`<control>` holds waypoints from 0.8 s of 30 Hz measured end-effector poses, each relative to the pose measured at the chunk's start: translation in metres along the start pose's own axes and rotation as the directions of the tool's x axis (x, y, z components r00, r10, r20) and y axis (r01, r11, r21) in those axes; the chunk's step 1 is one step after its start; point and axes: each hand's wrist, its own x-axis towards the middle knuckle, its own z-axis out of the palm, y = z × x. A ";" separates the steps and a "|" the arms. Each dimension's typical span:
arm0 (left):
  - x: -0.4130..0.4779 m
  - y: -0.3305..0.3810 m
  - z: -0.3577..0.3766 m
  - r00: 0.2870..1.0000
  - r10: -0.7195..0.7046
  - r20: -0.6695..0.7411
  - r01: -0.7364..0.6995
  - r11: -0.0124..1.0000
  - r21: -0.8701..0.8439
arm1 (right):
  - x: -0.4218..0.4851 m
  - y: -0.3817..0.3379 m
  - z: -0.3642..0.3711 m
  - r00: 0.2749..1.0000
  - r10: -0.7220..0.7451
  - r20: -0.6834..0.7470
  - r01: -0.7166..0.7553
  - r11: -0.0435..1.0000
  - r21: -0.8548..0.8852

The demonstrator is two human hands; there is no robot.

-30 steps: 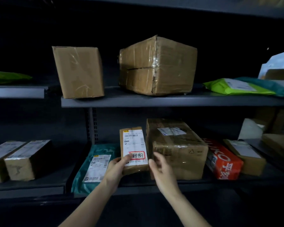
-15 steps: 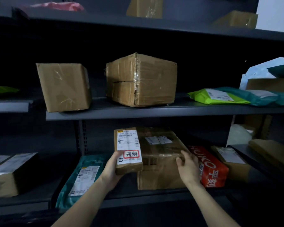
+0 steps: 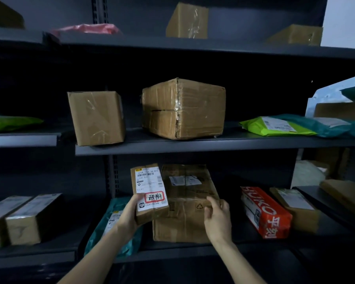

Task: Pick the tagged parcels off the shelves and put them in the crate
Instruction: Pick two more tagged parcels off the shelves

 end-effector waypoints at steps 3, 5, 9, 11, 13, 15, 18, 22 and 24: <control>0.000 -0.004 0.002 0.999 0.025 -0.027 -0.023 0.998 0.065 | 0.000 0.001 -0.003 1.000 0.006 0.017 -0.006 1.000 0.025; 0.001 -0.008 0.011 0.999 0.029 -0.025 -0.026 0.993 0.112 | -0.002 0.006 -0.010 1.000 -0.006 0.013 0.006 1.000 0.016; -0.002 -0.021 0.049 0.993 -0.021 0.118 -0.001 0.983 0.182 | -0.006 0.025 -0.032 1.000 0.004 -0.008 -0.004 0.998 -0.061; -0.003 -0.034 0.071 0.981 -0.055 0.187 0.014 0.976 0.216 | -0.008 0.039 -0.048 0.999 0.023 -0.028 -0.026 0.995 -0.093; -0.006 -0.048 0.093 0.964 -0.082 0.254 0.019 0.971 0.239 | -0.010 0.055 -0.066 0.998 0.043 -0.055 -0.050 0.990 -0.129; -0.010 -0.062 0.115 0.943 -0.113 0.312 0.028 0.964 0.264 | -0.012 0.074 -0.083 0.994 0.063 -0.087 -0.077 0.984 -0.163; -0.011 -0.086 0.145 0.906 -0.191 0.378 0.065 0.945 0.321 | -0.009 0.100 -0.109 0.982 0.122 -0.142 -0.148 0.971 -0.187; -0.001 -0.113 0.174 0.868 -0.320 0.380 0.185 0.918 0.352 | 0.010 0.126 -0.130 0.971 0.182 -0.154 -0.216 0.944 -0.249; 0.006 -0.122 0.181 0.875 -0.348 0.338 0.235 0.913 0.333 | 0.022 0.133 -0.132 0.969 0.206 -0.134 -0.235 0.938 -0.255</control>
